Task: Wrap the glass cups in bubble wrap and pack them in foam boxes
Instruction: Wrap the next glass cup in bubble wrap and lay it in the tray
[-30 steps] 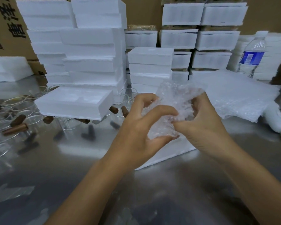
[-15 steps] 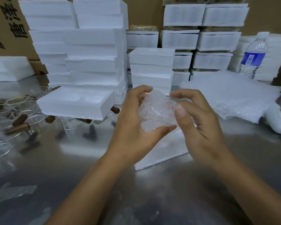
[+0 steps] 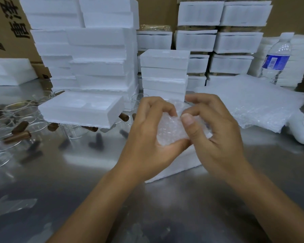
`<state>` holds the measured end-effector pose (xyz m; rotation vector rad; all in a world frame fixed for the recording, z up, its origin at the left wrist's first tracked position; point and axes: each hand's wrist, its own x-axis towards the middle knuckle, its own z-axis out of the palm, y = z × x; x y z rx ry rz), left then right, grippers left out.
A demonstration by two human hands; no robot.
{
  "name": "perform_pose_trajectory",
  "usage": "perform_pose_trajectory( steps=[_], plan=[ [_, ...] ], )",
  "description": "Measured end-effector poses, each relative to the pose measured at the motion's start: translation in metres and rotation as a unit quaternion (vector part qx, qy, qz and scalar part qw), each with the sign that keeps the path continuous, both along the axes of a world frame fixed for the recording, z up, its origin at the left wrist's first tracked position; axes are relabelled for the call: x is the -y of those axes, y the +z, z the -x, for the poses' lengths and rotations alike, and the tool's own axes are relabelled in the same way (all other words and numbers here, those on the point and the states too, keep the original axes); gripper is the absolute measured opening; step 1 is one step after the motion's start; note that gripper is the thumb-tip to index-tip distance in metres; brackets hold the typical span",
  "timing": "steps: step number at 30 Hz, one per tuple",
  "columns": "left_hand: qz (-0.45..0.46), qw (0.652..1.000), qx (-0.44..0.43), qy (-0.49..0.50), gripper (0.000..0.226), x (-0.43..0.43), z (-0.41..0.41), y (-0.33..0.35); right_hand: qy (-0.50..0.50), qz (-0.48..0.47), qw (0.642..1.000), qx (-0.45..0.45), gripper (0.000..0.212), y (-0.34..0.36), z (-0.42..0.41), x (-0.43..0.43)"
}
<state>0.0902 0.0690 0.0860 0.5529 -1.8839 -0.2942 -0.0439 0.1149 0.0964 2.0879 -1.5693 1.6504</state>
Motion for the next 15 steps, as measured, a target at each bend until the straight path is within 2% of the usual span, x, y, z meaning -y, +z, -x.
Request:
perform_pose_trajectory(
  steps=[1, 3, 12, 15],
  plan=[
    [-0.007, 1.0, -0.014, 0.006, 0.042, 0.0004, -0.0006, 0.0009, 0.002, 0.021, 1.0, 0.017, 0.014, 0.0004, -0.0002, -0.0003],
    [-0.008, 0.999, -0.032, 0.015, 0.042, 0.001, -0.0021, 0.0022, 0.02, 0.019, 0.999, 0.024, 0.016, 0.0009, -0.0006, -0.0007],
    [0.018, 0.999, 0.033, 0.001, 0.037, 0.0033, -0.0033, -0.0026, 0.02, -0.109, 0.993, -0.04, 0.064, -0.008, 0.0012, 0.0012],
    [-0.021, 0.999, 0.031, 0.021, 0.036, 0.0039, -0.0053, -0.0013, 0.025, -0.068, 0.997, 0.027, 0.038, -0.0033, 0.0016, 0.0021]
  ],
)
